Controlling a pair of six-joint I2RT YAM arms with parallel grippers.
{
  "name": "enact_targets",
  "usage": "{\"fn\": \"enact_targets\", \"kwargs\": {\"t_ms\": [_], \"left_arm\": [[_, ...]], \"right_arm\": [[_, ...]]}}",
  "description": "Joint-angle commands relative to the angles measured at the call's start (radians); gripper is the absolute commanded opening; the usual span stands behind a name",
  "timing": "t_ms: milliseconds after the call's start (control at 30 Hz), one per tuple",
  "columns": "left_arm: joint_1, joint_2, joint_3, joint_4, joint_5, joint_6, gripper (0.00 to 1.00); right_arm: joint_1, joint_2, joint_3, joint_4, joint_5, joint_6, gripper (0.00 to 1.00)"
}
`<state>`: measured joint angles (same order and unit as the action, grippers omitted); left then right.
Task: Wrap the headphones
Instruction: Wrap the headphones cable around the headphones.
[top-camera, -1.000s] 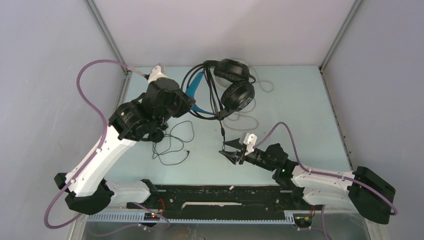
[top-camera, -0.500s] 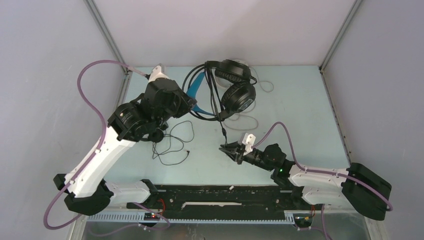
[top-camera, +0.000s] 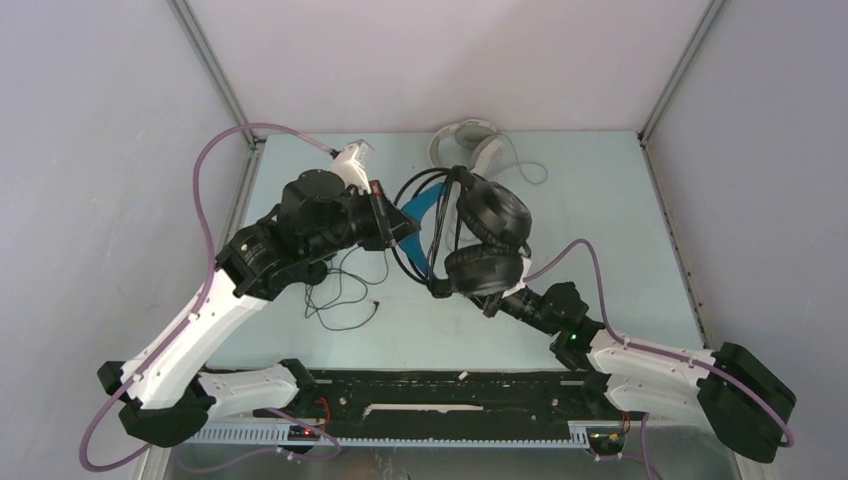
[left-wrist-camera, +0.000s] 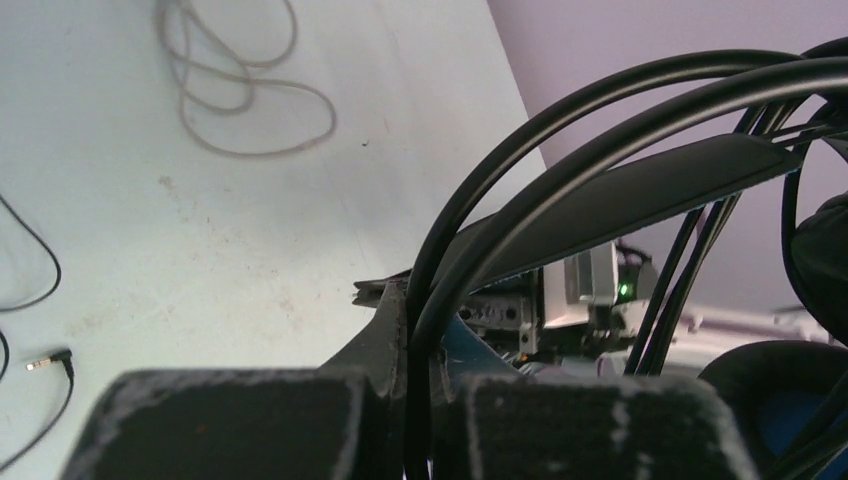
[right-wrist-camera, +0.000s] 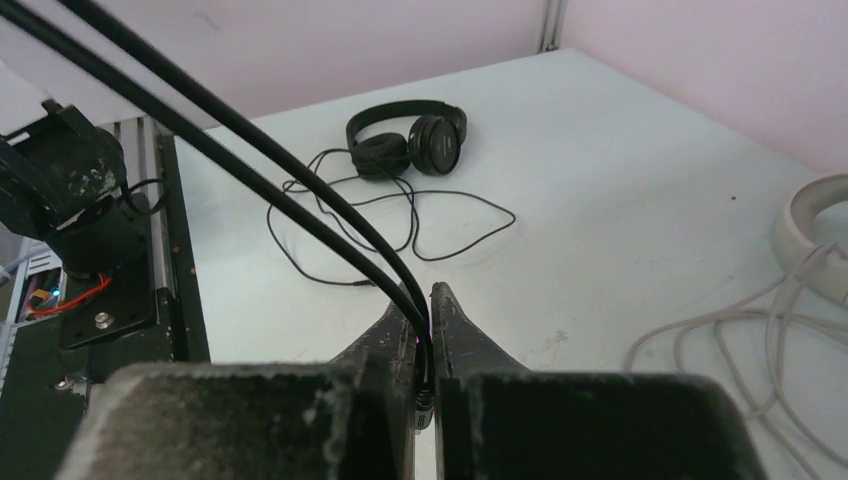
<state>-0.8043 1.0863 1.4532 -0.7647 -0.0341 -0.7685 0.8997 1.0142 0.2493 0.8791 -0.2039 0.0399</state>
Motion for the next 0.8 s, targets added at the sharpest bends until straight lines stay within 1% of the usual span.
{"fn": "enact_targets", "kwargs": {"t_ms": [0, 67, 167, 333, 400, 500, 567, 633, 767], "left_arm": [[0.015, -0.032, 0.002, 0.129, 0.253, 0.177, 0.00], [0.016, -0.024, -0.008, 0.100, 0.295, 0.286, 0.00], [0.017, -0.009, -0.009, 0.024, 0.318, 0.445, 0.00], [0.017, -0.002, -0.022, -0.020, 0.348, 0.705, 0.00], [0.015, 0.004, -0.041, -0.033, 0.361, 0.856, 0.00], [0.014, 0.020, -0.086, -0.070, 0.384, 1.115, 0.00], [0.014, 0.034, -0.132, -0.087, 0.352, 1.262, 0.00], [0.013, 0.064, -0.146, -0.110, 0.311, 1.350, 0.00], [0.012, 0.144, -0.125, -0.140, 0.191, 1.432, 0.00]], "right_arm": [[-0.040, -0.074, -0.005, -0.064, -0.032, 0.034, 0.00], [-0.062, -0.121, -0.004, -0.108, -0.053, 0.053, 0.00], [-0.090, -0.194, 0.000, -0.196, -0.110, 0.070, 0.00], [-0.097, -0.316, 0.027, -0.428, -0.150, 0.140, 0.00], [-0.110, -0.345, 0.050, -0.529, -0.166, 0.198, 0.00], [-0.143, -0.368, 0.099, -0.649, -0.259, 0.267, 0.00], [-0.163, -0.372, 0.145, -0.746, -0.299, 0.301, 0.00], [-0.176, -0.370, 0.191, -0.835, -0.340, 0.333, 0.00], [-0.187, -0.370, 0.255, -0.982, -0.390, 0.404, 0.00]]}}
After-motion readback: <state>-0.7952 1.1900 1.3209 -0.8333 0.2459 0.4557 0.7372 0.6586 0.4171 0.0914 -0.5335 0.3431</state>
